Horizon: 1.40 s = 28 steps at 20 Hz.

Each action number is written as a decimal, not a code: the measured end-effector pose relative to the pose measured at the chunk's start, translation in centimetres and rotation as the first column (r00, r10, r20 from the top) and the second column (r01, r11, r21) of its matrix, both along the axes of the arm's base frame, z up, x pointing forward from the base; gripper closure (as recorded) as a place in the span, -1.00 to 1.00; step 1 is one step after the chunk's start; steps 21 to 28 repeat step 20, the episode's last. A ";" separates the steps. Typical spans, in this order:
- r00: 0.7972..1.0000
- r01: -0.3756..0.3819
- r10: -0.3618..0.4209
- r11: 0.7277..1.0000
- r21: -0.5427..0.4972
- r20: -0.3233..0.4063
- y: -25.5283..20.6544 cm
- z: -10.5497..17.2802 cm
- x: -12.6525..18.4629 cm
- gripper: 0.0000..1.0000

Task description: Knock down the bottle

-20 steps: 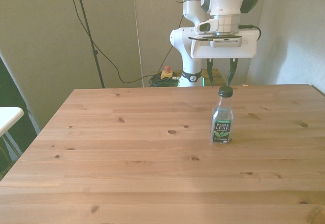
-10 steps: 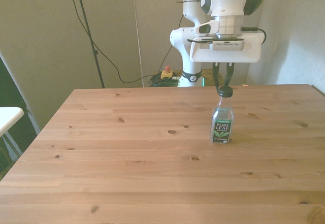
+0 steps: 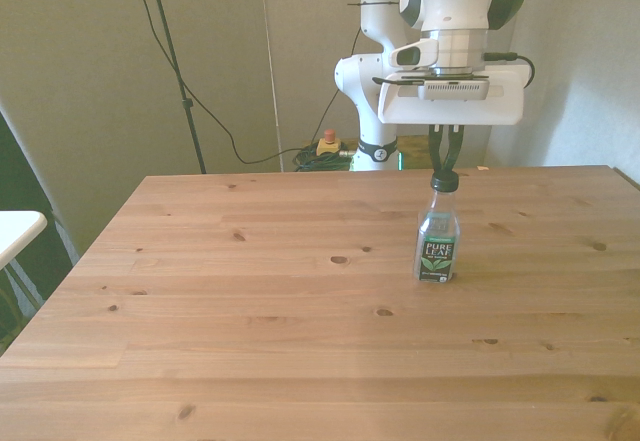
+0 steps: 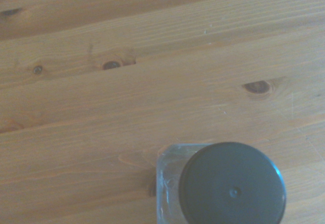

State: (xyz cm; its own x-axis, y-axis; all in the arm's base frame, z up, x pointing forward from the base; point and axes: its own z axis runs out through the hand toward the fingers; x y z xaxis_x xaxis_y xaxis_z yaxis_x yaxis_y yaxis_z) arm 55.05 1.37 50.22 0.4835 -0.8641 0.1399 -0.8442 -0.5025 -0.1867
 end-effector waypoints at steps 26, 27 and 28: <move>0.986 0.132 -0.132 0.991 0.000 0.100 -3.0 -1.7 11.2 1.00; 0.986 0.132 -0.132 0.991 0.000 0.100 -3.0 -1.7 11.2 1.00; 0.986 0.132 -0.132 0.991 0.000 0.100 -3.0 -1.7 11.2 1.00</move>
